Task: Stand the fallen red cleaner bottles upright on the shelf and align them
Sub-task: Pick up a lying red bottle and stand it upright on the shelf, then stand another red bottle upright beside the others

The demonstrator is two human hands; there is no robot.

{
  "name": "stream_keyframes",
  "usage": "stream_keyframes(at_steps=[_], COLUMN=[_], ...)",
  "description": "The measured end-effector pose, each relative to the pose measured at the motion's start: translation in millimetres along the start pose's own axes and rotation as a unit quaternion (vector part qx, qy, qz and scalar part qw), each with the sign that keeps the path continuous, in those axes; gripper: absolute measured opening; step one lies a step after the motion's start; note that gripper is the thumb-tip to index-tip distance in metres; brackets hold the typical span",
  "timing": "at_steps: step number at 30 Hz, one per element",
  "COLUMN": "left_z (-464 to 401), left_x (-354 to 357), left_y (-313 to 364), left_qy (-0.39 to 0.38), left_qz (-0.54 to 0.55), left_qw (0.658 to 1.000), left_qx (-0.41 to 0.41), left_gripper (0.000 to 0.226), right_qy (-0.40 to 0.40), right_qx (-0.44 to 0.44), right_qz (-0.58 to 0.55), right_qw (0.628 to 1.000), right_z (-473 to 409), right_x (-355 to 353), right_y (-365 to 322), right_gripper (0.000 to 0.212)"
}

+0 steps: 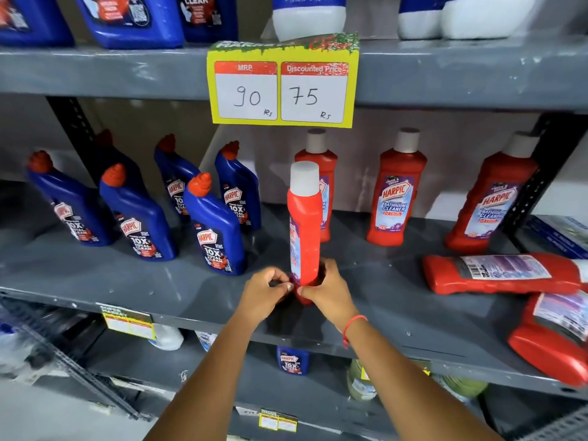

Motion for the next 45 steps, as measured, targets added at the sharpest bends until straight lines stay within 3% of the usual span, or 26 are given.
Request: stream_keyframes(at_steps=[1,4,6,12,25,27,30,33,35,39,45], left_z=[-2.4,-8.9,-10.4,-10.7,-6.0,-0.7,20.7,45.3,50.8,39.3,-14.5], left_x=[1.2,6.0,11.9,7.3,7.8,8.0,0.8,14.6,46.4,122.1,193.1], left_y=[0.5,3.3,6.5,3.0,-1.1,-4.0,-9.0,2.0,21.9,65.8,122.0], left_qy=[-0.006,-0.045,-0.093,-0.078,-0.031,0.012,0.175,0.273,0.25,0.126,-0.023], left_qz=[0.002,0.015,0.058,0.012,0.026,0.018,0.019,-0.003,-0.024,-0.08,-0.098], left_qw=[1.0,0.999,0.994,0.997,0.999,1.0,0.984,0.962,0.966,0.978,0.985], left_qx=[-0.003,-0.011,-0.017,-0.02,-0.008,-0.012,-0.021,0.006,0.063,0.148,0.141], left_gripper=[0.015,0.051,0.059,0.035,0.032,0.029,0.006,0.015,0.018,0.005,0.023], right_qy=[0.007,0.013,-0.013,-0.094,-0.083,-0.07,0.011,0.168,0.273,0.428,0.52], right_qx=[0.008,0.019,0.017,0.024,0.034,0.034,0.033,0.049,0.066,0.099,0.086], right_qz=[-0.012,-0.022,-0.015,-0.006,0.02,0.013,-0.017,-0.046,-0.085,-0.138,-0.166], right_qw=[1.0,0.999,1.0,0.995,0.996,0.997,0.999,0.983,0.956,0.888,0.834], right_z=[-1.3,-6.0,-7.7,-9.9,-8.2,-4.8,3.6,21.0,36.6,67.1,81.0], right_x=[-3.1,-11.3,-15.0,-18.9,-16.4,-19.5,-36.9,-71.6,-98.9,-151.4,-209.2], right_y=[1.6,4.2,2.2,4.1,8.4,11.4,19.3,33.9,45.8,63.0,78.4], right_gripper=[0.053,0.048,0.049,0.052,0.046,0.044,0.039,0.026,0.021,0.016,0.012])
Point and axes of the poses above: each hand's wrist, its own z-axis away from the middle knuckle, its own x-axis out of the palm, y = z × x, the point moved 6 cm from there along -z, towards the middle knuckle, and after that the axes turned 7 degrees about -y, right-handed, at the moved point
